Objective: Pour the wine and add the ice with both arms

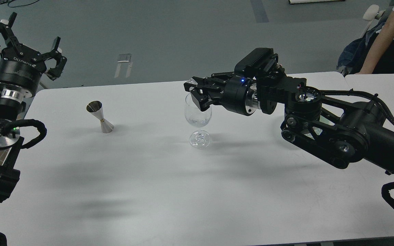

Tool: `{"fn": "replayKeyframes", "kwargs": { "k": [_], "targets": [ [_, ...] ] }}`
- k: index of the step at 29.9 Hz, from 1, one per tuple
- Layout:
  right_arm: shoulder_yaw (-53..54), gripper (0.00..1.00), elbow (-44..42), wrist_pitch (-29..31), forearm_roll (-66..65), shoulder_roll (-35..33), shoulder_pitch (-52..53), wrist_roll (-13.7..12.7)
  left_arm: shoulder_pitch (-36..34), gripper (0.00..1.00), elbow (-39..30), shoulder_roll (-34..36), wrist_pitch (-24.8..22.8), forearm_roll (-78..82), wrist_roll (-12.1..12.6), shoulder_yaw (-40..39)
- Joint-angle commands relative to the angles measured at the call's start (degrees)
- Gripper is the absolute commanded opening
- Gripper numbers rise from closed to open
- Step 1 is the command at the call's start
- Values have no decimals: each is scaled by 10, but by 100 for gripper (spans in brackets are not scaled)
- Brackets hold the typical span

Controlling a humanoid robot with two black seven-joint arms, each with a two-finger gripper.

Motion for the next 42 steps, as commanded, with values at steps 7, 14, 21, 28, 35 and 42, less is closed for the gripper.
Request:
{"fn": "replayKeyframes", "kwargs": {
  "k": [7, 14, 21, 28, 35, 42],
  "targets": [
    [-6, 12, 6, -2, 1, -22, -1, 3, 2, 98, 0, 0, 1, 0, -1, -1],
    [-6, 13, 15, -2, 2, -38, -2, 4, 3, 98, 0, -2, 2, 0, -1, 1],
    [-7, 15, 22, -3, 3, -50, -8, 5, 2, 98, 0, -2, 2, 0, -1, 1],
    [-6, 30, 21, -6, 3, -46, -14, 5, 3, 98, 0, -1, 3, 0, -1, 0],
    [-5, 50, 22, -6, 3, -45, -13, 5, 3, 98, 0, -1, 3, 0, -1, -1],
    [2, 68, 29, -9, 4, -48, -12, 4, 2, 98, 0, -1, 3, 0, -1, -1]
  ]
}}
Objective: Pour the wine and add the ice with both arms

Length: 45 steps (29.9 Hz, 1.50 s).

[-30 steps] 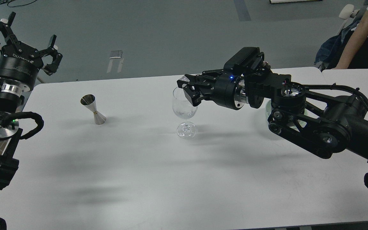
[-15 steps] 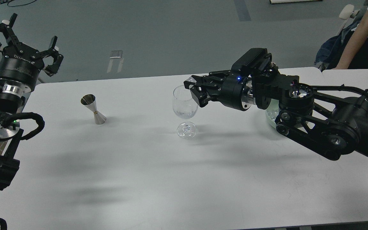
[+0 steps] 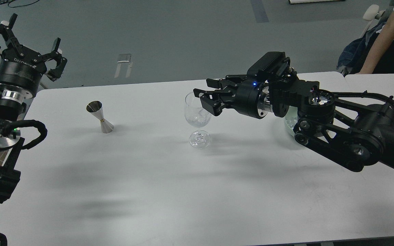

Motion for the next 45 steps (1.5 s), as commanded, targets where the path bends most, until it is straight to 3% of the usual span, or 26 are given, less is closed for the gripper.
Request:
{"fn": "replayKeyframes", "kwargs": {
  "k": [1, 3, 7, 12, 22, 26, 27, 28, 30, 34, 45],
  "targets": [
    [10, 72, 6, -5, 2, 0, 0, -1, 0, 98, 0, 0, 0, 0, 0, 0],
    [42, 93, 7, -5, 4, 2, -1, -1, 0, 98, 0, 0, 0, 0, 0, 0],
    [129, 100, 4, -5, 8, 12, -3, -3, 0, 98, 0, 2, 0, 2, 1, 3],
    [228, 100, -4, -6, 38, 40, -4, -4, 1, 98, 0, 3, -1, 3, 5, 6],
    [405, 100, -47, -7, 318, 56, -11, -4, -17, 98, 70, 0, 2, 11, 4, 8],
    [457, 100, -73, -10, 412, 57, -15, -3, -17, 98, 69, -3, -7, 22, -10, 8],
    [470, 100, -90, -9, 459, 58, -15, 0, -16, 98, 66, -3, -15, 25, -26, 8],
    [473, 100, -106, -6, 509, 57, -15, 0, -14, 98, 66, -5, -25, 26, -44, 9],
    [474, 100, -135, -5, 584, 56, -19, 0, -14, 98, 67, -6, -29, 28, -54, 10],
    [474, 100, -175, 0, 664, 57, -48, 1, -18, 98, 70, -7, -29, 27, -59, 31],
    [476, 100, -176, 6, 790, 87, -107, 0, -19, 98, 67, -45, -32, 27, -61, 33]
  ]
}}
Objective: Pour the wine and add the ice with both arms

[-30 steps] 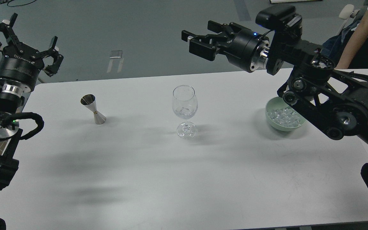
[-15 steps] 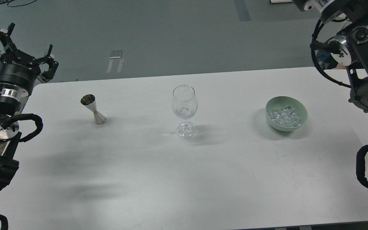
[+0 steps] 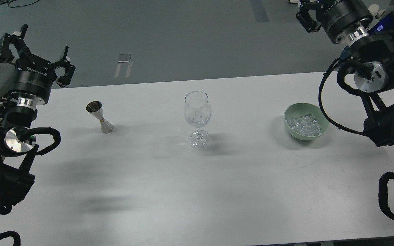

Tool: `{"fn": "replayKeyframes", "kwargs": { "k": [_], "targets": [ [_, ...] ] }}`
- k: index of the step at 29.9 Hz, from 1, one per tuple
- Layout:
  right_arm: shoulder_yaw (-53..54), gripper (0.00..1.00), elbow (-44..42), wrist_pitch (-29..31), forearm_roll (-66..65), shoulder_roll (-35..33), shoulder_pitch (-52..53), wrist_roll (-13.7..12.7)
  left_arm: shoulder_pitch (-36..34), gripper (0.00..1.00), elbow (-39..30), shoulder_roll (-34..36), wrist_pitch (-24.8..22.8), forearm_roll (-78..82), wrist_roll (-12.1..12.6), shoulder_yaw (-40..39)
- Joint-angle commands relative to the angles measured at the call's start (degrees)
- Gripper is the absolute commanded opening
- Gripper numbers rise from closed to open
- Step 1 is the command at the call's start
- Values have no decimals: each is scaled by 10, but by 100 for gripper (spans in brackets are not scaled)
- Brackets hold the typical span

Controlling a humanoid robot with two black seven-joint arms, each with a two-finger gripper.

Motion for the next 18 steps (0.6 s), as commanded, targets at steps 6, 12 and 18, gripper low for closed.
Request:
{"fn": "replayKeyframes", "kwargs": {
  "k": [6, 12, 18],
  "targets": [
    [10, 100, 1, 19, 79, 14, -11, 0, -18, 98, -3, 1, 5, 1, 6, 0],
    [14, 100, -3, 18, 84, 30, -19, 1, -20, 98, -8, -4, 0, 1, 8, 0],
    [14, 100, 0, 17, 84, 29, -15, 1, -21, 98, -10, -5, 0, 0, 7, 4]
  ]
}}
